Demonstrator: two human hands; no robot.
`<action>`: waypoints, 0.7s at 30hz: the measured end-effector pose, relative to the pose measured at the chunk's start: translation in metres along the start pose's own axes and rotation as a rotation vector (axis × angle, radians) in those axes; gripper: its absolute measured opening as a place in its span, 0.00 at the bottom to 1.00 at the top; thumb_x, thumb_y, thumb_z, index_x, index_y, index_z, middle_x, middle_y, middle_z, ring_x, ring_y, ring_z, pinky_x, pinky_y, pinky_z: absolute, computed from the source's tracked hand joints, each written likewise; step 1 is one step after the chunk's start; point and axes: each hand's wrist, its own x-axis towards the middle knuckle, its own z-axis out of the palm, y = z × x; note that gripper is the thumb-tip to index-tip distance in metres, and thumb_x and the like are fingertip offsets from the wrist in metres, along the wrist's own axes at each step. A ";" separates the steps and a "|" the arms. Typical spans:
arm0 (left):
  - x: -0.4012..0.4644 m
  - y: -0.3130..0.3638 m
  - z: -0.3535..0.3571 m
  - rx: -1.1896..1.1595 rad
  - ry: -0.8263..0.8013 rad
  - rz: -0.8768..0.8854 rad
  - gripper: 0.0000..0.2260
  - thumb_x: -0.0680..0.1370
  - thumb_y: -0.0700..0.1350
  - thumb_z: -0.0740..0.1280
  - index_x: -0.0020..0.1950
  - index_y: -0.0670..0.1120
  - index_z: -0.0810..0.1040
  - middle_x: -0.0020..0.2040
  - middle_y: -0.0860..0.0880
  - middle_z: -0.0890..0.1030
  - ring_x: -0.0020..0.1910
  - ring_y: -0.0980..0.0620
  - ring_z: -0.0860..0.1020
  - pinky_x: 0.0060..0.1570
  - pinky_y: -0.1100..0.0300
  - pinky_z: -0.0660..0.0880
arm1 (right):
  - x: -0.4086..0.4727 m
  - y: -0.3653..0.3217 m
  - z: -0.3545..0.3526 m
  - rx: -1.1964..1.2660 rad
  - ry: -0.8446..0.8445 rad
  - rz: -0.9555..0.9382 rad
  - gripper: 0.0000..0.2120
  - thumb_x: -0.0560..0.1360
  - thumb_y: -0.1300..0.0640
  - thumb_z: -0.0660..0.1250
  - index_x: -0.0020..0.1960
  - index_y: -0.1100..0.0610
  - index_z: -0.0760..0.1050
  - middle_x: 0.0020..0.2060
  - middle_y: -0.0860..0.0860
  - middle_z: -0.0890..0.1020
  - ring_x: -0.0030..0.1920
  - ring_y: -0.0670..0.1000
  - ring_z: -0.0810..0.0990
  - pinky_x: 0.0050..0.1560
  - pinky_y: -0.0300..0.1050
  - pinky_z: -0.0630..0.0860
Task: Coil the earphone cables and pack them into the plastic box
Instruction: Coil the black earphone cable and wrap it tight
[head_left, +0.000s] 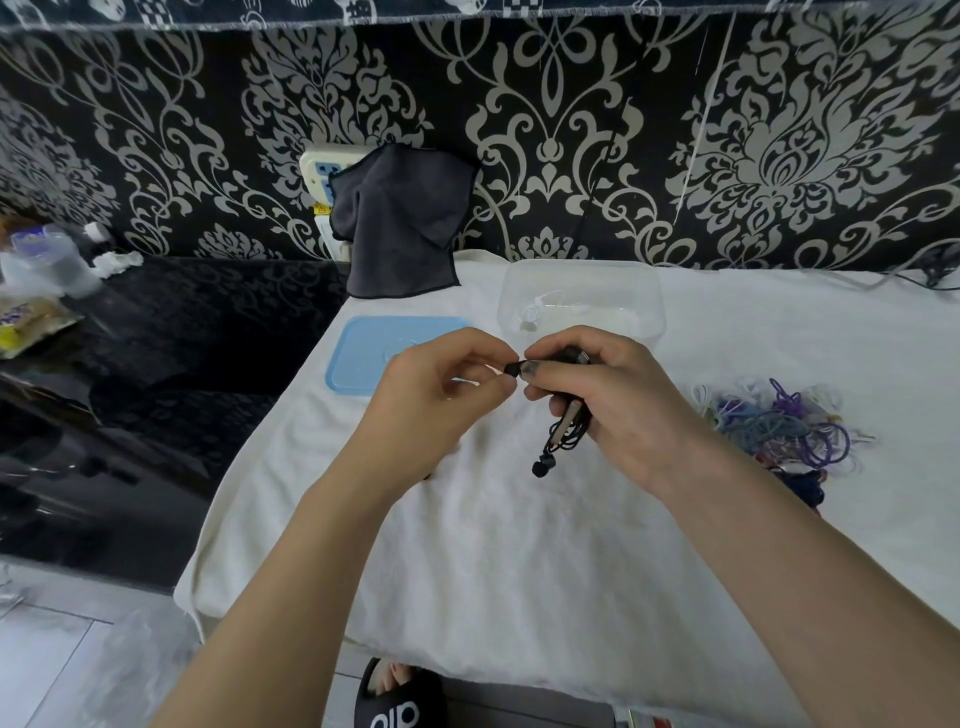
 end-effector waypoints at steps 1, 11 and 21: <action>0.000 0.001 0.000 -0.017 -0.010 -0.006 0.07 0.78 0.41 0.72 0.49 0.54 0.84 0.45 0.53 0.86 0.47 0.45 0.83 0.46 0.35 0.80 | 0.000 0.000 0.000 0.003 -0.003 0.003 0.04 0.73 0.66 0.72 0.48 0.62 0.82 0.36 0.53 0.82 0.39 0.51 0.81 0.34 0.40 0.73; 0.001 0.001 -0.007 -0.192 -0.079 -0.028 0.05 0.76 0.36 0.74 0.49 0.45 0.85 0.44 0.46 0.87 0.48 0.46 0.86 0.59 0.42 0.78 | -0.002 -0.008 -0.009 -0.031 -0.152 0.014 0.03 0.73 0.65 0.74 0.45 0.59 0.83 0.36 0.57 0.83 0.39 0.52 0.76 0.36 0.39 0.71; -0.001 0.004 -0.011 -0.265 -0.171 -0.019 0.05 0.75 0.37 0.75 0.48 0.44 0.82 0.40 0.43 0.86 0.43 0.45 0.82 0.51 0.53 0.72 | -0.002 -0.013 -0.012 0.025 -0.277 0.072 0.02 0.69 0.64 0.74 0.41 0.60 0.82 0.32 0.54 0.81 0.31 0.47 0.75 0.31 0.37 0.68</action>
